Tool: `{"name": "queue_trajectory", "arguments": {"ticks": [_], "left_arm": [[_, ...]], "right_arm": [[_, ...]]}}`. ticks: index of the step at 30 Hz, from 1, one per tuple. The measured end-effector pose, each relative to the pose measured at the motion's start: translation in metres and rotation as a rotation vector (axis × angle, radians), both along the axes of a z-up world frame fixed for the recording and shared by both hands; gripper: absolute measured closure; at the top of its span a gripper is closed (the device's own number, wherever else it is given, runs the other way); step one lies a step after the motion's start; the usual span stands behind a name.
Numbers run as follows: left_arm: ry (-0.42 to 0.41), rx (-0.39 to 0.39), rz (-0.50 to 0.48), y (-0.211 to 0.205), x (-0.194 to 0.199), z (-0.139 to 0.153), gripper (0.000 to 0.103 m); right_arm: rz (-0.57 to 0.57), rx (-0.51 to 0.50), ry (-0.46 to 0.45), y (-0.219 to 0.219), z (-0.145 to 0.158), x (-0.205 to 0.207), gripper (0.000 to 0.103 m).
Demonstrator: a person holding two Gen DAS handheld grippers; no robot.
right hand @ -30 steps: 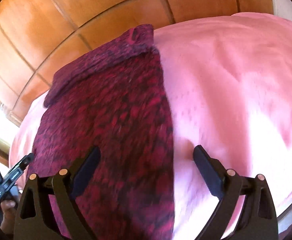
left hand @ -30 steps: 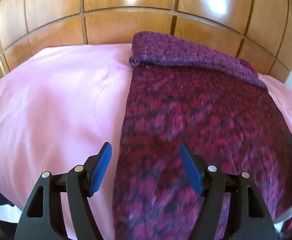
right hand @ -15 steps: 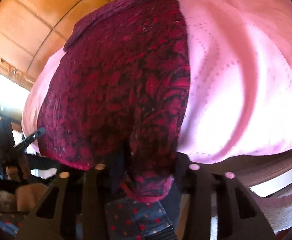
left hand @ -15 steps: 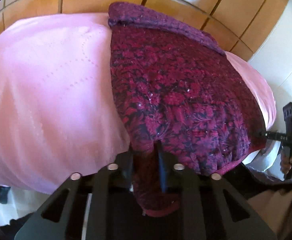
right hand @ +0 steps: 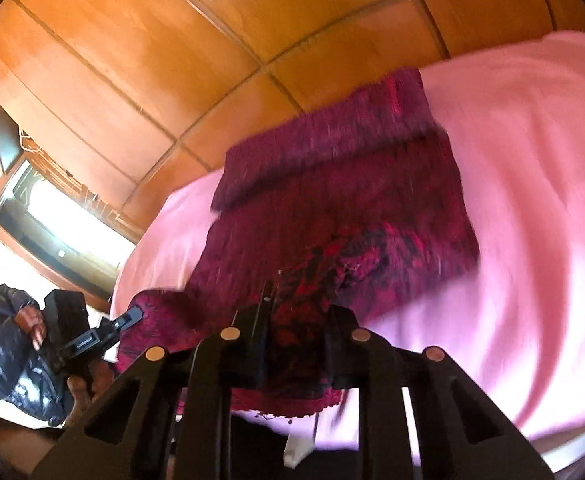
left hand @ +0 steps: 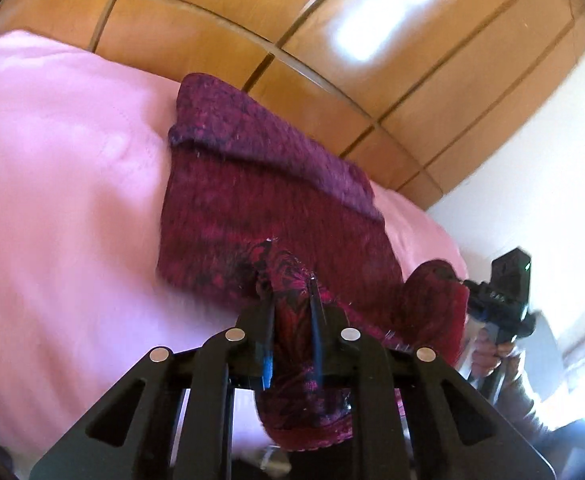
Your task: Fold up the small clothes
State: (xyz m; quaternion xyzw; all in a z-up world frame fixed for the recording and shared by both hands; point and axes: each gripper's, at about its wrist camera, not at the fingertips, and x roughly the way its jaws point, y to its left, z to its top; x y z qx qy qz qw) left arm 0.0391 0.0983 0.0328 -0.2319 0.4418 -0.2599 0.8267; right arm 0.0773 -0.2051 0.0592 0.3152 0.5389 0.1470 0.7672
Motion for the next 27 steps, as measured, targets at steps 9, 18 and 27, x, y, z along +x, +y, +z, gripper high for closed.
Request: {"name": "queue_trajectory", "arguments": {"ticks": [9, 18, 27], "left_arm": [[0.147, -0.035, 0.121, -0.006, 0.107, -0.034, 0.089], [0.137, -0.068, 0.367, 0.053, 0.118, -0.036, 0.029], [0.046, 0.108, 0.097, 0.046, 0.049, -0.047, 0.020]], "right_arm": [[-0.124, -0.034, 0.134, -0.022, -0.061, 0.083, 0.085], [-0.251, 0.124, 0.084, -0.054, -0.057, 0.077, 0.020], [-0.129, -0.128, 0.055, -0.058, -0.031, 0.017, 0.026]]}}
